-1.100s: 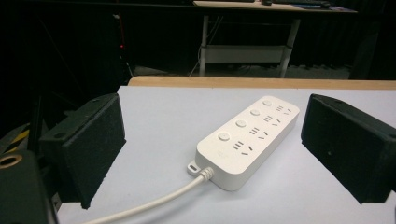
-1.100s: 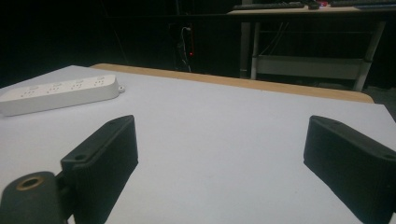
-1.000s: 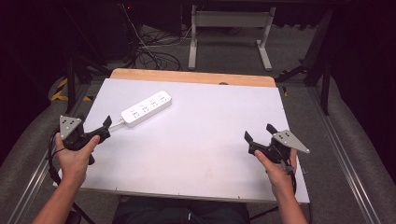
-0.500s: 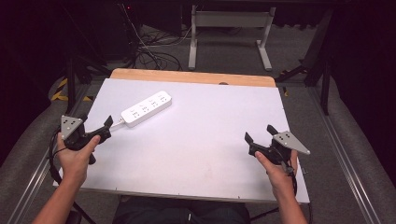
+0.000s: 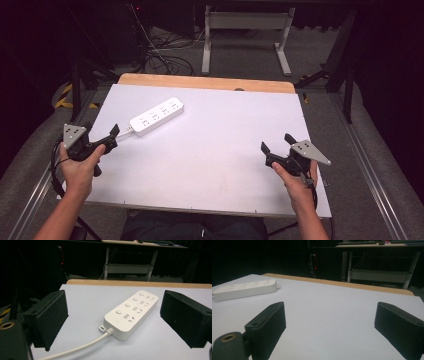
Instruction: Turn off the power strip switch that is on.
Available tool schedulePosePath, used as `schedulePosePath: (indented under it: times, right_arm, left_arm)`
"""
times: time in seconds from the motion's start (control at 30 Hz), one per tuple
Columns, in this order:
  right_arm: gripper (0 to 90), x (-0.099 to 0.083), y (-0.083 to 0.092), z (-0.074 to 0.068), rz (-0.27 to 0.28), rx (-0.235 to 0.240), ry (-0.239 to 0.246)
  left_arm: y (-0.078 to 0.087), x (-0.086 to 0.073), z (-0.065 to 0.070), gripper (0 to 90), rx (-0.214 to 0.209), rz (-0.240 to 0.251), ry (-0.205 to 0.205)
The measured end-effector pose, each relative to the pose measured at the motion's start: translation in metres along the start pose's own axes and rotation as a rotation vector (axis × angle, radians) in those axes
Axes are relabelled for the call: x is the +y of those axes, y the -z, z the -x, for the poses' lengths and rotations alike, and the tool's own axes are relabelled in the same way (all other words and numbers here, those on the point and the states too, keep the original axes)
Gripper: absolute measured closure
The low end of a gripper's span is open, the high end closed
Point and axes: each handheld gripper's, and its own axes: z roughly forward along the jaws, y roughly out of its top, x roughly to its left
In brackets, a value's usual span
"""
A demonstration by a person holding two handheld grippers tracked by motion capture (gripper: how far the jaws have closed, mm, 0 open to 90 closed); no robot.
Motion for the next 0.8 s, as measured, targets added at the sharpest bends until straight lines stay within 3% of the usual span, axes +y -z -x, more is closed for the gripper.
schedulePosePath:
  times: [0.8]
  right_arm:
    - [10.6, -0.0019, 0.002, 0.0049, -0.002, -0.012, -0.017]
  left_arm:
    - [-0.0064, -0.0011, 0.001, 9.3, -0.023, -0.02, -0.003]
